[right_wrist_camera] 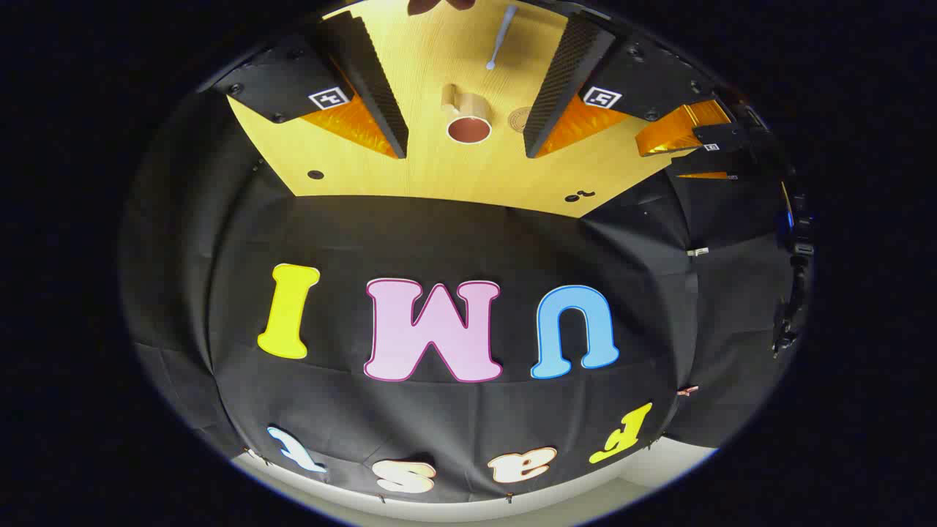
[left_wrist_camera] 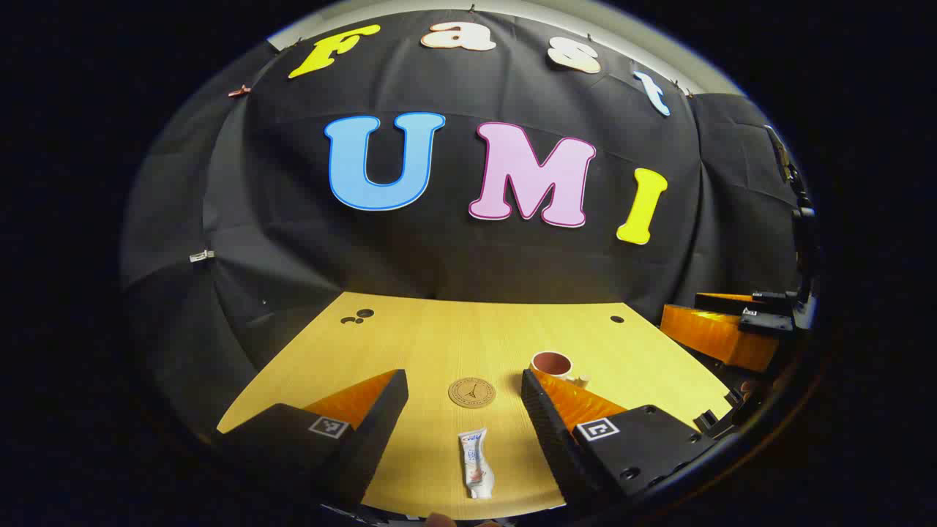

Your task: Put the toothbrush and toothpaste on the desktop into the cup, then pick up the cup and place it on the coaster on the desktop.

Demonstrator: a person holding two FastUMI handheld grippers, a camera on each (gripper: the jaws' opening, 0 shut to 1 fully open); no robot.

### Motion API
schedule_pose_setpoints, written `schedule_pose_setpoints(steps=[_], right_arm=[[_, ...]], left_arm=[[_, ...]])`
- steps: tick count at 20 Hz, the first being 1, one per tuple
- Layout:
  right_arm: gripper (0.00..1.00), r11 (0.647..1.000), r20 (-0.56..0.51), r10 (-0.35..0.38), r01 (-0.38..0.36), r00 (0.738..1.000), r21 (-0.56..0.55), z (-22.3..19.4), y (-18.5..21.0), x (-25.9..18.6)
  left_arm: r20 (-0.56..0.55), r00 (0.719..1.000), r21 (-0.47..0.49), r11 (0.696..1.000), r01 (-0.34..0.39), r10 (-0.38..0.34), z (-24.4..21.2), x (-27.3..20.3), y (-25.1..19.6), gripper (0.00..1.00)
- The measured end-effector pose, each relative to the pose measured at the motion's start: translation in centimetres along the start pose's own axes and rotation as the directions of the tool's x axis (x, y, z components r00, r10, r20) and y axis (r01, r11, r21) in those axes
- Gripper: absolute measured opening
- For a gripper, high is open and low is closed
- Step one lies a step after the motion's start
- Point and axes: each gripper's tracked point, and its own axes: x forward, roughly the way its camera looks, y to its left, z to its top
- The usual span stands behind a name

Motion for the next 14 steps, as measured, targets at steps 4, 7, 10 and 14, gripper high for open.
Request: schedule_pose_setpoints(steps=[4,7,10,14], right_arm=[[0.98,1.0,-0.008,0.001,-0.001,1.0,0.001,-0.3,0.0,0.0],[0.98,1.0,-0.011,0.003,-0.003,1.0,-0.006,-0.4,0.1,0.0],[0.98,1.0,-0.014,0.002,-0.002,1.0,-0.004,-0.5,0.0,0.0],[0.98,1.0,-0.021,0.001,-0.001,1.0,0.001,-0.7,-0.2,0.2]], left_arm=[[-0.015,1.0,0.0,1.0,-0.001,0.001,-0.4,0.1,0.0,0.96],[-0.023,1.0,0.001,1.0,-0.002,0.002,-0.6,0.3,0.0,0.96],[-0.034,0.999,0.006,1.0,0.001,-0.001,-0.8,0.5,-0.2,0.96],[-0.042,0.999,0.01,1.0,0.003,-0.002,-1.0,0.8,-0.4,0.96]])
